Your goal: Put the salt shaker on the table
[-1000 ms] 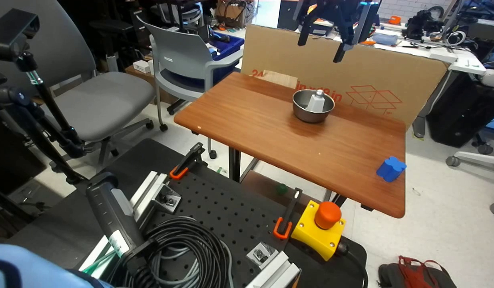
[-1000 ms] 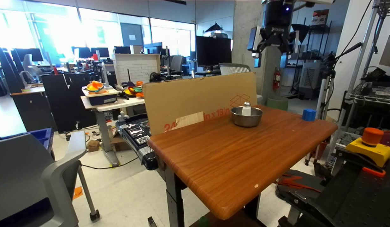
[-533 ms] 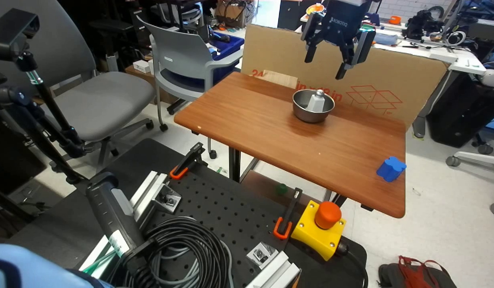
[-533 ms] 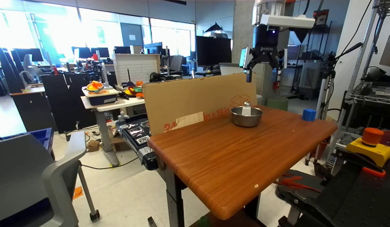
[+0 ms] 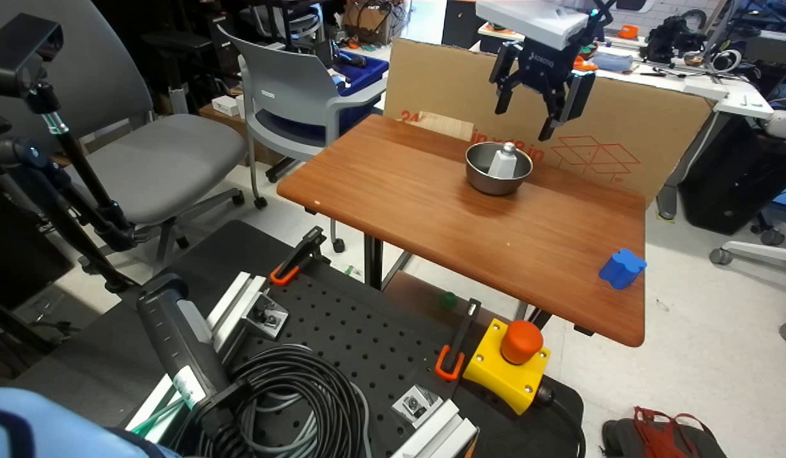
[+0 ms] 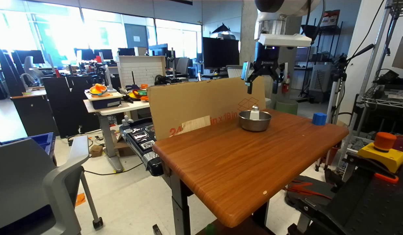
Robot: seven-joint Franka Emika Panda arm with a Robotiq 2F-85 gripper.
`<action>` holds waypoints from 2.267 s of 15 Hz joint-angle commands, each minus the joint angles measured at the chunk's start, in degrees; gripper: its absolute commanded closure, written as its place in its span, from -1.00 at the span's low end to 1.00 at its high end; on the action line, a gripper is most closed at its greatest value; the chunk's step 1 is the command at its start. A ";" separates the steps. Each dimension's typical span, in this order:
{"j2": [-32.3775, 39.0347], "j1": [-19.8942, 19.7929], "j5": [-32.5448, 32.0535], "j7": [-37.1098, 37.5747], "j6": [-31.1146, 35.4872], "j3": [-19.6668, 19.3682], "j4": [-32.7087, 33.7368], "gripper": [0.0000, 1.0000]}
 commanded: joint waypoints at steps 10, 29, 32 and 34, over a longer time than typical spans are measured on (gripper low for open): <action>8.32 4.16 -4.31 6.37 1.43 -3.65 5.84 0.03; -21.88 1.34 -5.35 -19.05 -4.28 -0.44 -19.51 0.85; -26.57 0.86 -7.56 -26.10 -7.59 -0.70 -23.99 0.85; -27.51 0.80 -9.17 -27.85 -5.80 -0.65 -26.24 0.85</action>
